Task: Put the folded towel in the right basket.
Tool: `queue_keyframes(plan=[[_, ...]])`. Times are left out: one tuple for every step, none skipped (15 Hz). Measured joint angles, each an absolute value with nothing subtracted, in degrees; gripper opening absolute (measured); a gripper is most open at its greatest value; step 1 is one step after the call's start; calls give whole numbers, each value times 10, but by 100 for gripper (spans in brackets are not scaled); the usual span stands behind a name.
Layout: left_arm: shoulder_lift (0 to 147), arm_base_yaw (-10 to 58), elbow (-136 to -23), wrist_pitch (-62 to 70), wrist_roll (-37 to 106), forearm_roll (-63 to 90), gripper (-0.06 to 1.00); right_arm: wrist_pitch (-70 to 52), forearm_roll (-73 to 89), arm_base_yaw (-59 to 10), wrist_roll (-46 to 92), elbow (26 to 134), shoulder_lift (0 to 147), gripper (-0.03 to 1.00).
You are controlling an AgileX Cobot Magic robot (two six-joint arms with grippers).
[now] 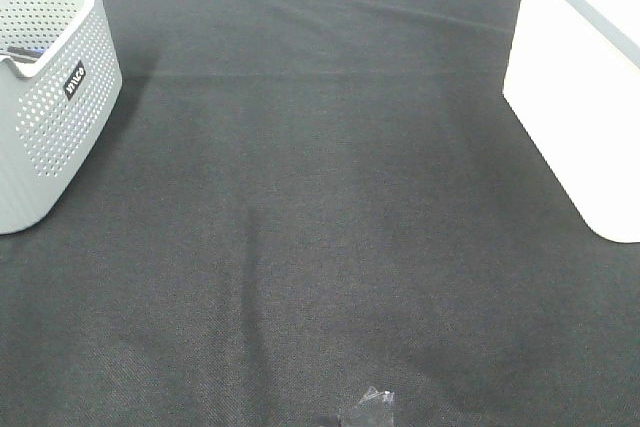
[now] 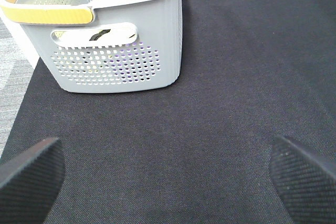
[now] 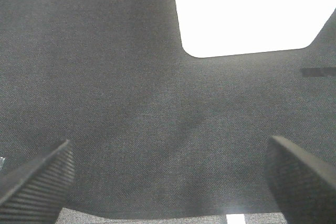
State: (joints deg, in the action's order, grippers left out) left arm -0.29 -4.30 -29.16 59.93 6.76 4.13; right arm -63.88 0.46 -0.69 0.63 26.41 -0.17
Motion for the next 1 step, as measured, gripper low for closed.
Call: queue_keyframes(plan=[[-3, -43, -292, 599, 68, 41, 99, -639, 5, -7, 6, 264, -2, 94]])
